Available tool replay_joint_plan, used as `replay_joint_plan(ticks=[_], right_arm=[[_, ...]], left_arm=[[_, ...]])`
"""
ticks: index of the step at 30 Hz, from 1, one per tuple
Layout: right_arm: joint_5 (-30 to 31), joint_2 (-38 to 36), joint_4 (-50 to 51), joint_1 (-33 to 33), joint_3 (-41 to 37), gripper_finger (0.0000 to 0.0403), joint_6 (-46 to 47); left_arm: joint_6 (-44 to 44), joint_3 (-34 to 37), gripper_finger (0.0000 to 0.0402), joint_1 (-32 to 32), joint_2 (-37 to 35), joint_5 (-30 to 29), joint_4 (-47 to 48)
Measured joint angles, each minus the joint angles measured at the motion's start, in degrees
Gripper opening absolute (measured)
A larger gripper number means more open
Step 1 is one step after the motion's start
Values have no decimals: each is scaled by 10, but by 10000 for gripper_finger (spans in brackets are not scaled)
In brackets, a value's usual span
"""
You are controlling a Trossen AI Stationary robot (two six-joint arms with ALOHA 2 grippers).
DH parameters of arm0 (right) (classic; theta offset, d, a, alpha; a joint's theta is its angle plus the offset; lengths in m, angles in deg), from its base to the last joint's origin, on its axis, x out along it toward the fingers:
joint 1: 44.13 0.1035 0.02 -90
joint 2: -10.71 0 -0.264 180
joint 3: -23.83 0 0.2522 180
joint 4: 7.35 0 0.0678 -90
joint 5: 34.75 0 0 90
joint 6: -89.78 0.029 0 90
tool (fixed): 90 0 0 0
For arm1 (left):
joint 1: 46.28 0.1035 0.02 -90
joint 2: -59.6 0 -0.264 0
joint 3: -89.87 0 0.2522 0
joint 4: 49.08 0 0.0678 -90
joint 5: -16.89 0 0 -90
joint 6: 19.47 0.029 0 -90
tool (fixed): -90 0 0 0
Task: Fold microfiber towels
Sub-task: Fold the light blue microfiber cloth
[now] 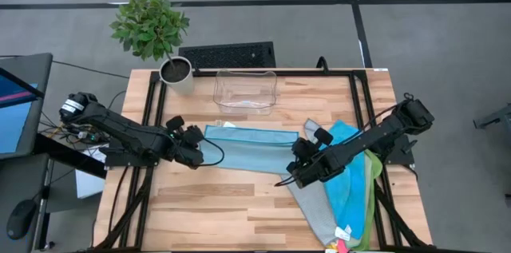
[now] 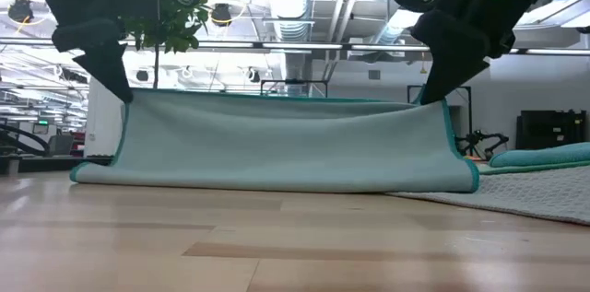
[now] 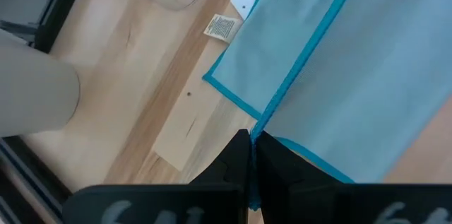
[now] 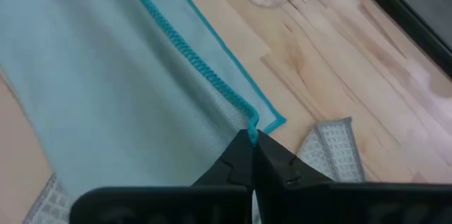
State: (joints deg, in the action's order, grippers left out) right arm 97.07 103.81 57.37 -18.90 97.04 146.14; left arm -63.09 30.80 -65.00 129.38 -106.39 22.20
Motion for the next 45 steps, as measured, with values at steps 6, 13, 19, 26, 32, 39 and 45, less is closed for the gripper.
replay_joint_plan(ticks=[6, 13, 19, 26, 32, 39, 45], right_arm=[[0, 0, -8, -2, -10, 26, 0], [-12, 0, -56, -19, -50, 31, 1], [-12, 0, -86, -35, -70, 29, -13], [-14, 0, -107, -49, -73, 31, -29], [-14, 0, -111, -49, -73, 31, -30], [-14, 0, -127, -51, -73, 28, -30], [-14, 0, -118, -52, -73, 32, -30]], left_arm=[[9, 28, 0, 12, 0, 17, -35], [12, 31, 0, 16, 0, 9, -36], [25, 31, 0, 29, 0, -13, -37], [33, 59, 0, 43, 0, 2, -71], [58, 70, 0, 62, 0, 15, -92], [63, 70, 0, 73, 0, 26, -89], [73, 70, 0, 95, 0, 28, -95]])
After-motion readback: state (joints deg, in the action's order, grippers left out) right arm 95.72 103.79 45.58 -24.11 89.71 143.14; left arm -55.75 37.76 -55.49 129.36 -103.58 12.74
